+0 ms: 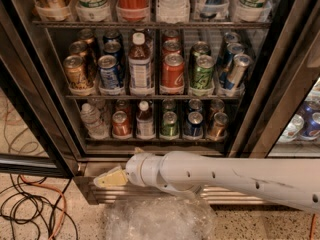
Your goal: Pick coke can from bottom shelf of fridge
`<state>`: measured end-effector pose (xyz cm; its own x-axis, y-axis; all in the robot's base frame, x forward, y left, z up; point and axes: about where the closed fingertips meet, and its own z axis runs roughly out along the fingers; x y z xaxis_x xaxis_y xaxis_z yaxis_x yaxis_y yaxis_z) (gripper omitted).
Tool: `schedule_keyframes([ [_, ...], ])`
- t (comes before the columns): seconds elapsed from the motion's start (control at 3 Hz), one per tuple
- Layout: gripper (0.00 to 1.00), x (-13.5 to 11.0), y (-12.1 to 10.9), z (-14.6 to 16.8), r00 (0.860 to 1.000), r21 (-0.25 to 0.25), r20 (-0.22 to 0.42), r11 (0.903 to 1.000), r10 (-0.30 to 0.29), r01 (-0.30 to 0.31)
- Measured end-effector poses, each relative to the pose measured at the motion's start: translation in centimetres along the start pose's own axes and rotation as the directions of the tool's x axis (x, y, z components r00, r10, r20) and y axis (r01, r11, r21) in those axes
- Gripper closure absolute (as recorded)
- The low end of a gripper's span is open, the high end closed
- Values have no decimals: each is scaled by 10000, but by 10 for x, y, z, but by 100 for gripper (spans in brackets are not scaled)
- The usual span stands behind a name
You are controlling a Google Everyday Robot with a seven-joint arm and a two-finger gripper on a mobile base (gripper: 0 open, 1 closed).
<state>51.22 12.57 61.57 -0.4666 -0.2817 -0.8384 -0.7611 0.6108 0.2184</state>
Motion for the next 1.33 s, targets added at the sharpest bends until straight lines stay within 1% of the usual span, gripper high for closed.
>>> schedule_keyframes([
  [0.33, 0, 2, -1, 1, 10000, 19, 8, 10000, 51, -51],
  [0.67, 0, 1, -1, 7, 9999, 94, 146, 9999, -82, 80],
  [1.0, 0, -8, -7, 17, 9948, 444, 914, 9982, -450, 411],
  [1.33, 0, -16, -16, 33, 9814, 967, 1788, 9939, -706, 539],
])
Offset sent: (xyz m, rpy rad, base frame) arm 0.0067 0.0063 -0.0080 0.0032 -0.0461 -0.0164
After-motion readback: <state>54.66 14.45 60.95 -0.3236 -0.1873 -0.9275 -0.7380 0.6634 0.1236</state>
